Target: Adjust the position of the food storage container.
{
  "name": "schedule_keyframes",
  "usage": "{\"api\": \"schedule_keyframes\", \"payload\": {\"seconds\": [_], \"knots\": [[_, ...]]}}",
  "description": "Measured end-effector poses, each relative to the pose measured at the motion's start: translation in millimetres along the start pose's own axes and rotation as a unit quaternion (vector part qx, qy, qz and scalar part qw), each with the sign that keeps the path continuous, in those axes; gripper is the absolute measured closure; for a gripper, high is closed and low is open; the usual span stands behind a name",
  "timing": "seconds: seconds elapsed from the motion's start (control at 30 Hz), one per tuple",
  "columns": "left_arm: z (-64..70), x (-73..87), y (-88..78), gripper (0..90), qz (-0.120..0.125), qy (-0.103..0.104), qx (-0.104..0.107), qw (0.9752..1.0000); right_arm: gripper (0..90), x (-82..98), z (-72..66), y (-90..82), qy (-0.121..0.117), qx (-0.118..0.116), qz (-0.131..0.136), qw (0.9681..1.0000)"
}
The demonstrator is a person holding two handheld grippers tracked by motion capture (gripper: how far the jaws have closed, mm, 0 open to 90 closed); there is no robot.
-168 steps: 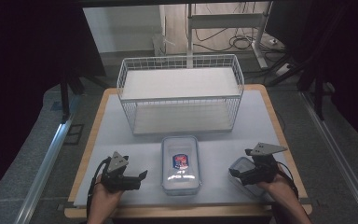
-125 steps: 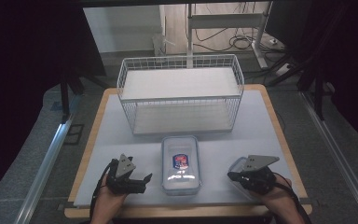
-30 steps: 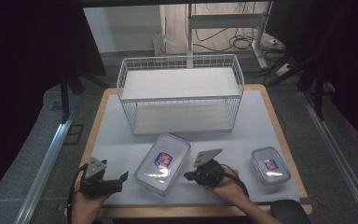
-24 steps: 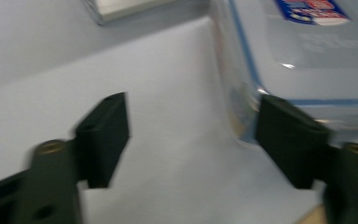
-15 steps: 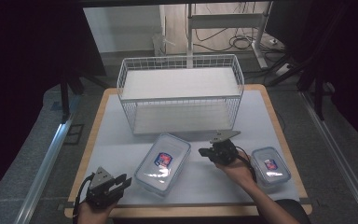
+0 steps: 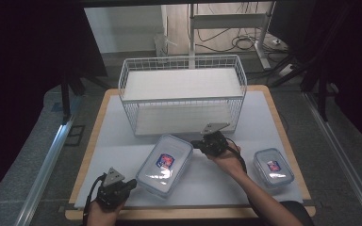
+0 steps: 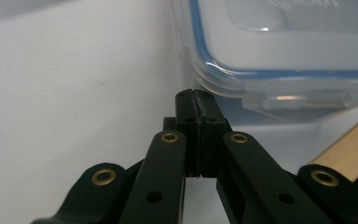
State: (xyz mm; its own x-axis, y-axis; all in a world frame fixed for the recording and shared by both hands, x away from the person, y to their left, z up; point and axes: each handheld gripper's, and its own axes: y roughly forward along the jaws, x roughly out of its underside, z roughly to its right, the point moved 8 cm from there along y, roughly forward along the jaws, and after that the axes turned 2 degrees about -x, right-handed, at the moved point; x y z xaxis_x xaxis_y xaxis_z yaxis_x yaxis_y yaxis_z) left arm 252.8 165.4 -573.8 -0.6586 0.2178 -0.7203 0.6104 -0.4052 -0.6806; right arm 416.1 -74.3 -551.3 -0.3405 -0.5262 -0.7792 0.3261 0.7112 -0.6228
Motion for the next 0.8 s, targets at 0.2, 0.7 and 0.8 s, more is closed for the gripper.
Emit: {"api": "schedule_keyframes", "payload": {"seconds": [0.2,0.7,0.8], "knots": [[-2.4,-6.8,13.5,89.9,-0.010,-0.004,-0.002,0.9999,89.5,4.3,-2.5,-5.6,0.002,-0.004,-0.006,1.0000],[16.6,5.0,-5.9,89.7,-0.017,0.001,0.004,0.9998,89.1,0.4,3.1,-3.4,0.003,-0.006,-0.003,1.0000],[16.9,7.5,-3.2,89.7,-0.026,0.000,0.006,0.9996,89.0,0.4,3.8,1.3,0.006,-0.013,0.000,0.9999]]}}
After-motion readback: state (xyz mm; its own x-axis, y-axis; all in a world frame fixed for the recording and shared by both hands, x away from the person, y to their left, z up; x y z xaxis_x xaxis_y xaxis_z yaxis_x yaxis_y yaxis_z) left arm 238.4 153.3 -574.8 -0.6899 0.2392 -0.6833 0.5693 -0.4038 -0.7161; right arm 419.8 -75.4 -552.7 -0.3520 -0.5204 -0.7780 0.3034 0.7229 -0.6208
